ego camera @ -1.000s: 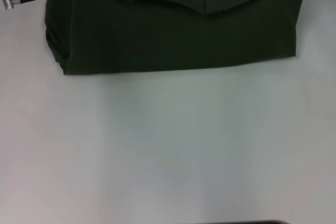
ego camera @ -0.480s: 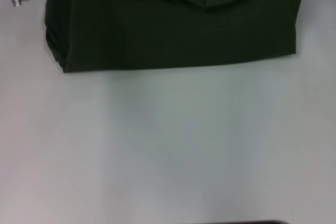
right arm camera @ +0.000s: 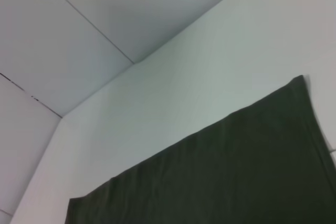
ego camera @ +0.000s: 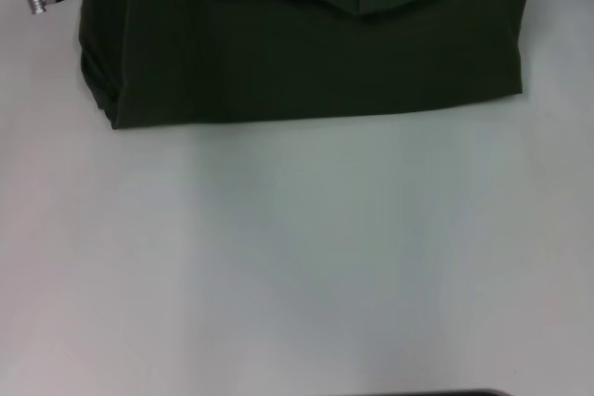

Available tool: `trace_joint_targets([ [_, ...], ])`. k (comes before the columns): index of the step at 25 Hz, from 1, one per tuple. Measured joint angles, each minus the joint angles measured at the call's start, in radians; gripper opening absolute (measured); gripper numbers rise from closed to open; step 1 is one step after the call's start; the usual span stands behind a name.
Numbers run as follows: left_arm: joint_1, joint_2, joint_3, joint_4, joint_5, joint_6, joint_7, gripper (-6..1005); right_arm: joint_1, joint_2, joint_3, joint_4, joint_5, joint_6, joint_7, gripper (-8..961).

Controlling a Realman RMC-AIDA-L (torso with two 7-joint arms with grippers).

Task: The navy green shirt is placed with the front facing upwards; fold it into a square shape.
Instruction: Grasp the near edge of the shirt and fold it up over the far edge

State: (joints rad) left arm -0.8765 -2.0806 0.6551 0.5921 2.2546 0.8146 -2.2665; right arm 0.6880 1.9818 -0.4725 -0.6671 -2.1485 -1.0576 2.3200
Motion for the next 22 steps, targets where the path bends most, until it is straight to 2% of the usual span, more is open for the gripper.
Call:
trace_joint_targets([
  [8, 0.009, -0.001, -0.010, -0.002, -0.001, -0.014, -0.008, 50, 0.014, -0.016, -0.055, 0.037, -0.001, 0.046, -0.005, 3],
  [13, 0.010, 0.004, -0.007, -0.007, -0.001, -0.010, -0.007, 94, 0.025, -0.021, -0.077, 0.044, -0.005, 0.063, 0.000, 175],
  [16, 0.010, 0.006, -0.002, -0.014, 0.001, -0.015, 0.000, 137, 0.029, -0.021, -0.081, 0.047, -0.005, 0.067, 0.001, 417],
  [17, 0.008, 0.006, -0.002, -0.015, 0.005, -0.018, 0.002, 152, 0.029, -0.021, -0.082, 0.048, -0.005, 0.067, 0.001, 421],
  [22, 0.004, 0.014, -0.002, -0.022, 0.011, -0.033, 0.000, 368, 0.030, -0.023, -0.083, 0.059, -0.005, 0.063, -0.001, 440],
])
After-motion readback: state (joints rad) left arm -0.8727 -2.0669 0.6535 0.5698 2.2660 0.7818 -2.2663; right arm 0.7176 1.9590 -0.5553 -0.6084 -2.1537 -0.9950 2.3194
